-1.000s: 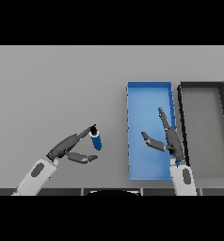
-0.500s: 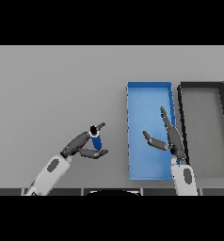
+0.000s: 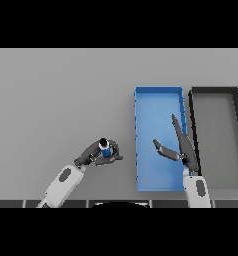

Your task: Pick up the blue pipe and place it into the blue bin.

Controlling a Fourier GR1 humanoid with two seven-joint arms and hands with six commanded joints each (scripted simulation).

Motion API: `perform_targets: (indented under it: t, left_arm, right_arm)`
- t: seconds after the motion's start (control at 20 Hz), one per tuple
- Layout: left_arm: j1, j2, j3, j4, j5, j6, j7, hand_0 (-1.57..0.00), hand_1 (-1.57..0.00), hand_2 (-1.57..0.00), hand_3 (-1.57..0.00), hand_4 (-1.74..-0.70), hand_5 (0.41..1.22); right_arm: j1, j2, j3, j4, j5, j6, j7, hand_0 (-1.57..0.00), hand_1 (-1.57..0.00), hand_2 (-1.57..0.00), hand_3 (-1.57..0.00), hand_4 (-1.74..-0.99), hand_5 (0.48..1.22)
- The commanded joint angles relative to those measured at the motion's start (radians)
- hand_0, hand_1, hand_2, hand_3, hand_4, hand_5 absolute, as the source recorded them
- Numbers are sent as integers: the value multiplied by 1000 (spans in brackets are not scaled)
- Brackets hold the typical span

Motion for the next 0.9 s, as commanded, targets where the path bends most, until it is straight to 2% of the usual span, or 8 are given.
perform_targets:
  t: [0.0, 0.1, 0.3, 0.6, 0.7, 0.85]
  left_arm:
    - [2, 3, 5, 3, 7, -5, -10, -981, -1095, -1164, -1112, -1551, 1042]
    - [13, 13, -14, -23, 2, -6, -3, -1193, -1266, -1311, -1258, -1617, 1106]
    - [18, 12, -32, -39, -34, 21, -37, -1416, -1446, -1464, -1443, -1525, 1174]
    - [9, -35, -22, -128, -35, 30, -99, -1530, -1538, -1543, -1537, -1482, 1209]
    - [-6, -42, -11, -149, -34, 33, -76, -1545, -1550, -1553, -1549, -1478, 1213]
    - [-35, -46, -5, -187, -40, 23, -39, -1558, -1560, -1562, -1560, -1474, 1217]
  right_arm:
    - [0, 1, 1, 1, -2, 2, -7, 1, 1, 1, 1, -1182, 562]
    - [5, -3, 1, 0, 9, -5, -15, 1, 1, 1, 1, -1178, 561]
    - [2, -1, 2, 3, 7, -2, 3, 1, 1, 1, 1, -1174, 558]
    - [-16, 2, 2, 14, 18, -12, 9, 1, 1, 1, 1, -1151, 550]
    - [-4, -13, 4, 14, 30, -8, -10, 1, 1, 1, 1, -1138, 552]
    - [-2, -6, 12, 6, 34, -10, -7, 1, 1, 1, 1, -1129, 561]
